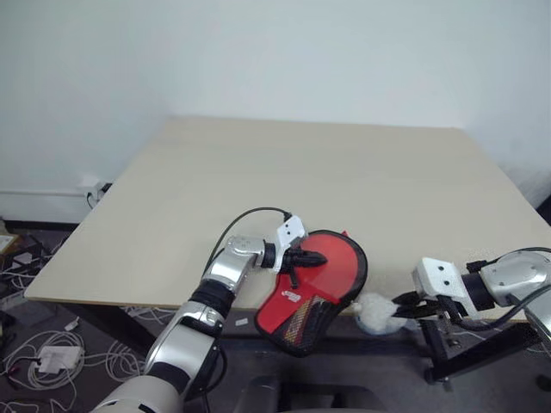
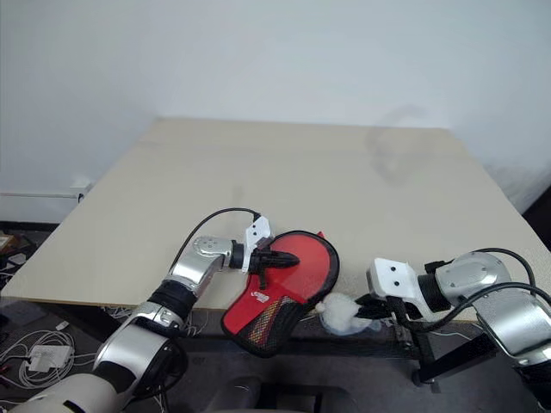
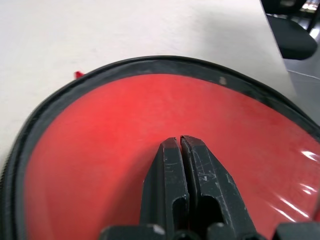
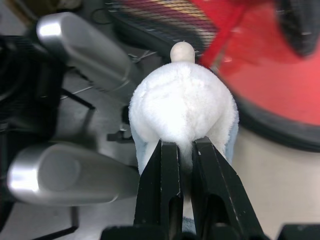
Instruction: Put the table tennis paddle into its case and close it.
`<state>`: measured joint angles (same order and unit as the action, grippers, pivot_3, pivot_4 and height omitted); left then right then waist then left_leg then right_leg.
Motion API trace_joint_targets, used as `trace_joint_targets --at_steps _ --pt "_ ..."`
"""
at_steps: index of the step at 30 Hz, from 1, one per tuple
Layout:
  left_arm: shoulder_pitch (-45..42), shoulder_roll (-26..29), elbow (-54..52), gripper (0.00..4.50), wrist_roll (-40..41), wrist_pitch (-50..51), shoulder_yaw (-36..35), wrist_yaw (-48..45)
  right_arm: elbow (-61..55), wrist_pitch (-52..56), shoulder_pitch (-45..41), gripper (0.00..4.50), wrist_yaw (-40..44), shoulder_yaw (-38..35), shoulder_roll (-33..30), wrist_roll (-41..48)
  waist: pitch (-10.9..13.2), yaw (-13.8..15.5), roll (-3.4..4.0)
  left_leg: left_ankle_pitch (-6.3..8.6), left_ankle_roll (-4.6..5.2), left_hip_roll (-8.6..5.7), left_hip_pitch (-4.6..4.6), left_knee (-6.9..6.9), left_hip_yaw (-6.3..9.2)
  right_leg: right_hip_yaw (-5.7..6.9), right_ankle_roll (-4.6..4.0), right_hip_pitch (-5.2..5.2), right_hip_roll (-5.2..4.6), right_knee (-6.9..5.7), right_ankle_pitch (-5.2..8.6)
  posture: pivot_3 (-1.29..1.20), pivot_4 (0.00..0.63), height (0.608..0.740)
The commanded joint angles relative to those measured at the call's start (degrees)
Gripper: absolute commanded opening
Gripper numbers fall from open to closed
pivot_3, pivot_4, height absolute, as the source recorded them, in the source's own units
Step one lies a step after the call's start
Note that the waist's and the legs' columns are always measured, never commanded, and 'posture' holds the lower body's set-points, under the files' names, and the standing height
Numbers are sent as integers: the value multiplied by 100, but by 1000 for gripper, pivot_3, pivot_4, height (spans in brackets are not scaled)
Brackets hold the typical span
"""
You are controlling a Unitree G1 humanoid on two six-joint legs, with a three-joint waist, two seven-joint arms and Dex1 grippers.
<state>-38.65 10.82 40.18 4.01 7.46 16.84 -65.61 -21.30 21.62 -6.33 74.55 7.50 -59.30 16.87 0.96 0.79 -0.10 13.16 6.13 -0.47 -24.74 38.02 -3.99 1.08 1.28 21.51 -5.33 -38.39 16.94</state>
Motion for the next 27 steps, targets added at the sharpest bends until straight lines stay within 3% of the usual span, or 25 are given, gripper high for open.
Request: trace_joint_targets --at_steps 1,11,21,27 --pt "-37 -21 224 0 -237 3 243 -173 -16 -24 -97 10 -53 -113 17 33 0 9 0 1 1 0 0 0 0 0 0 0 0 2 0 0 0 707" --pt "-219 12 443 0 -445 -122 397 -455 -1319 229 868 10 599 -394 -357 1106 1 15 -2 6 10 0 0 3 -2 -1 3 -6 -1 7 -1 0 0 707" --pt "-327 -70 647 0 -598 -248 483 -568 -1330 345 436 10 332 41 -148 886 0 25 -2 17 27 0 -1 -6 -9 1 28 -20 -4 61 -17 0 0 707" --pt "-306 -105 621 0 -623 -245 502 -600 -1635 354 620 10 465 131 -277 1014 -1 49 -2 22 34 0 -2 -2 -17 11 29 -21 -19 62 -18 0 0 707"
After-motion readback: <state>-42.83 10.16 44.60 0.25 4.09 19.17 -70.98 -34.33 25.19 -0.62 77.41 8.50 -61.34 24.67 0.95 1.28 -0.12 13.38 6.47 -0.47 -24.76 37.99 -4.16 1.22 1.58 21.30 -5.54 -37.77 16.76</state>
